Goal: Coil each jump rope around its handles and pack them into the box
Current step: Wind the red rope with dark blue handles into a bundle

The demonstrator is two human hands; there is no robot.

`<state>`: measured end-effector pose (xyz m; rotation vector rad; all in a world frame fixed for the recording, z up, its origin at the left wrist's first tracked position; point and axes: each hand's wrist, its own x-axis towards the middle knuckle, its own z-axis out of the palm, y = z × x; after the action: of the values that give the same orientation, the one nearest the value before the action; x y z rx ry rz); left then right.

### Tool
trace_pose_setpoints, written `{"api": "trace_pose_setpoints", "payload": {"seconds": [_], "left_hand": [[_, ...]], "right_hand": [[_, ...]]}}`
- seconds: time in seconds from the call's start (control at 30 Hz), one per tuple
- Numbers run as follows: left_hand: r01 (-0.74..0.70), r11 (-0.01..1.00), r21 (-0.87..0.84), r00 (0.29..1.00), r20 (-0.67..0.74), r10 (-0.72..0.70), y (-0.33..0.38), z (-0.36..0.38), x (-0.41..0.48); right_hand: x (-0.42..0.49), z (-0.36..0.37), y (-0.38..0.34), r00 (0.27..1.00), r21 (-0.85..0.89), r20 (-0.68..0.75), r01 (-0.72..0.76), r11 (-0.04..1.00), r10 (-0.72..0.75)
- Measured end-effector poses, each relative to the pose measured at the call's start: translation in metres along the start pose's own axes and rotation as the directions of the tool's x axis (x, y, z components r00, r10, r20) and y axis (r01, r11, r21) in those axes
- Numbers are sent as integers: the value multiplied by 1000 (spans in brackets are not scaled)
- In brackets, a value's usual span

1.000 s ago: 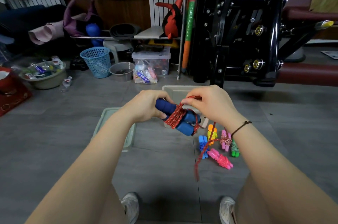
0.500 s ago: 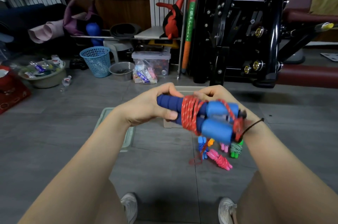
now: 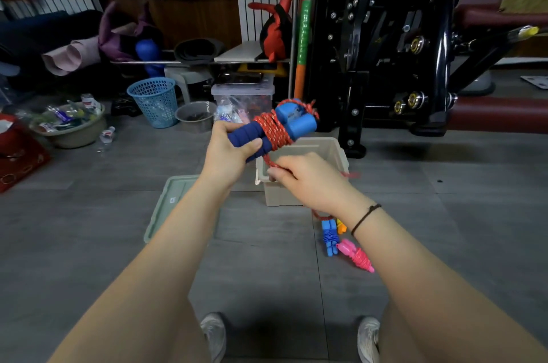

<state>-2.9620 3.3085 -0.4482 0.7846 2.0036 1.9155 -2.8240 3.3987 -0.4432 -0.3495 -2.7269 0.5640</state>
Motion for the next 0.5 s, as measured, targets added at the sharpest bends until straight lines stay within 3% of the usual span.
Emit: {"api": "trace_pose_setpoints", "payload": {"seconds": [0.2, 0.37, 0.5], "left_hand": [[-176, 903, 392, 958, 281, 65, -10, -6, 0], [-262, 888, 379, 869, 493, 45, -2, -5, -3], [-275, 852, 446, 749, 655, -101, -3, -14, -3]], "right_hand": [[0, -20, 12, 992, -127, -121, -38, 991, 22], [0, -32, 28, 983, -190, -167, -105, 976, 73], [-4, -43, 41, 970, -133, -211, -147, 980, 117]]}}
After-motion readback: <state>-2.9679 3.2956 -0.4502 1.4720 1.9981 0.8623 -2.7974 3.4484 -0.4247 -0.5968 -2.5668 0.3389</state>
